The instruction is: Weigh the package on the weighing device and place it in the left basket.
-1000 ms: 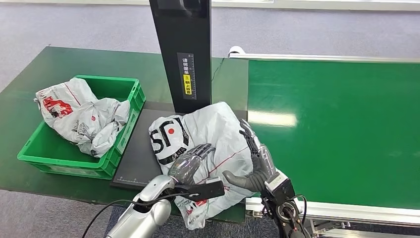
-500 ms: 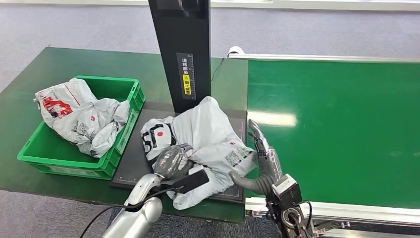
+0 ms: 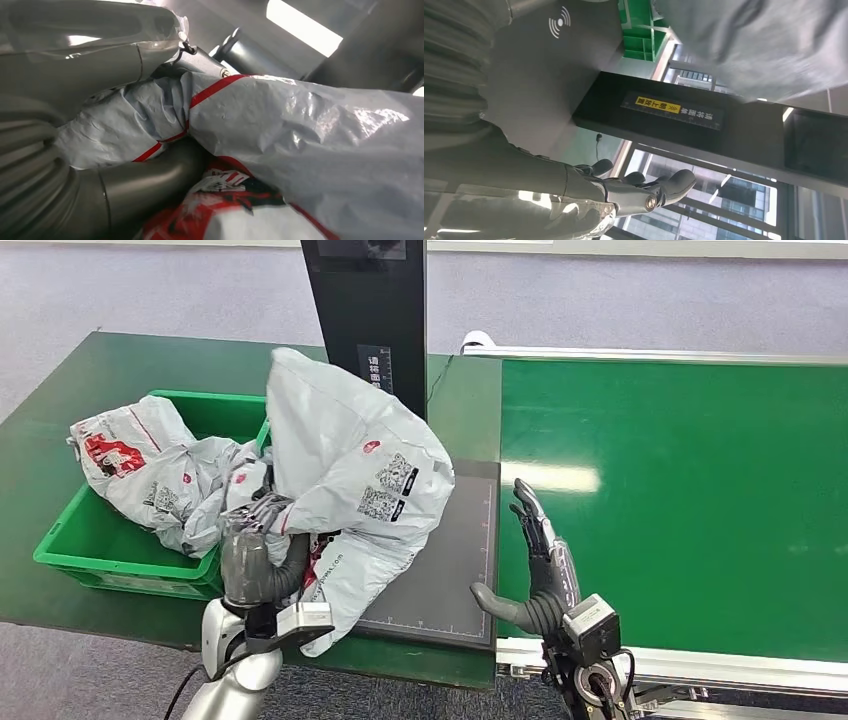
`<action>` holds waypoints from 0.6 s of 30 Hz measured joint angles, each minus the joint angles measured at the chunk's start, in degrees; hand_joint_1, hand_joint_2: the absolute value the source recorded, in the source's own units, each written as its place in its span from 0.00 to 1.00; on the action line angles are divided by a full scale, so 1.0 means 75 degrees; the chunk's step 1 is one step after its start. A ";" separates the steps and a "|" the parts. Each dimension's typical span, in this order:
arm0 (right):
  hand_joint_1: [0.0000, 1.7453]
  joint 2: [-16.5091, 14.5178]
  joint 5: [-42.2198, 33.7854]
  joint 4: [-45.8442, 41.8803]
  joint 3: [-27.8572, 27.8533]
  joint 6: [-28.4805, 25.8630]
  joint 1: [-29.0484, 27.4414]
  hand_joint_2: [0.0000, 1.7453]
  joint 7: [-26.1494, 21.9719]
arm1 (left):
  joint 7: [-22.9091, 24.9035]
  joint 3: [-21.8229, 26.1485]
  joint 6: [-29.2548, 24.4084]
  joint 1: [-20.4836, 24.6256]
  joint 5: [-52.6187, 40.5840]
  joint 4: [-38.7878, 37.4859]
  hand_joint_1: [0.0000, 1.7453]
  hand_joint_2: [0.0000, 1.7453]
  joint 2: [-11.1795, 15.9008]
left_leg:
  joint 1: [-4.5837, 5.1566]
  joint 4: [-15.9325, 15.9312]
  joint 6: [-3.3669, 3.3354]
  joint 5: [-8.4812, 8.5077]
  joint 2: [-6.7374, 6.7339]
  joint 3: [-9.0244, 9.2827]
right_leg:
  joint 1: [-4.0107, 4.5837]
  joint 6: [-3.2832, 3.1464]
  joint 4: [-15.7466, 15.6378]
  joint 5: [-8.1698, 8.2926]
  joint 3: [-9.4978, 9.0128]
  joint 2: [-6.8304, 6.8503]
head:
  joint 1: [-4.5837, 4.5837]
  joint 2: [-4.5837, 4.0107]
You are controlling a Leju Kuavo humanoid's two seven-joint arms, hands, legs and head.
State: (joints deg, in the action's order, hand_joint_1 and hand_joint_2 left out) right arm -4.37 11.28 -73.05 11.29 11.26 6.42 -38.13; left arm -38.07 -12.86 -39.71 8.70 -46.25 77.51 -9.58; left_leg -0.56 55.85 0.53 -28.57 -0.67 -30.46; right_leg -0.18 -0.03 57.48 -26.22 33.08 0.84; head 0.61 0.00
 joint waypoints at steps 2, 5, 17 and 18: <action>0.00 0.0004 -0.0021 0.0025 0.0016 -0.0034 0.0028 1.00 -0.0012 | -0.0181 0.0272 -0.0007 -0.0121 -0.0146 0.0484 1.00 1.00 -0.0124 | 0.0000 0.0000 0.0000 0.0000 0.0000 0.0000 | 0.0000 0.0000 0.0000 0.0000 0.0000 0.0000 | 0.0002 0.0000; 0.00 0.0020 -0.0048 0.0062 0.0034 -0.0088 0.0037 1.00 -0.0043 | -0.0222 0.0701 -0.0009 -0.0242 -0.0515 0.1309 1.00 1.00 -0.0305 | -0.0001 0.0000 0.0001 0.0001 0.0001 -0.0001 | 0.0001 0.0000 0.0000 0.0000 0.0001 0.0001 | 0.0000 0.0000; 0.00 0.0063 0.0059 0.0018 0.0138 -0.0312 -0.0225 1.00 -0.0075 | 0.0725 0.3724 -0.0009 0.0641 -0.2577 0.1785 1.00 1.00 -0.0479 | -0.0001 -0.0001 0.0002 0.0006 -0.0003 0.0006 | 0.0002 -0.0002 0.0000 0.0001 -0.0001 -0.0002 | 0.0000 0.0000; 0.00 0.0071 0.0087 -0.0013 0.0135 -0.0322 -0.0264 1.00 -0.0060 | 0.1188 0.3978 -0.0009 0.0821 -0.2777 0.1551 1.00 1.00 -0.0386 | -0.0001 -0.0001 0.0003 0.0008 -0.0004 0.0008 | 0.0002 -0.0002 0.0000 0.0002 -0.0001 -0.0004 | 0.0000 0.0000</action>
State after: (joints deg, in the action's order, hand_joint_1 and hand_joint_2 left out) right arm -3.83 11.93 -73.14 12.30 8.85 4.44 -38.58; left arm -29.16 16.97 -39.78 14.86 -67.08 89.14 -12.48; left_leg -0.57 55.85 0.55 -28.51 -0.70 -30.40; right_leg -0.17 -0.04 57.48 -26.21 33.08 0.81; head 0.61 0.00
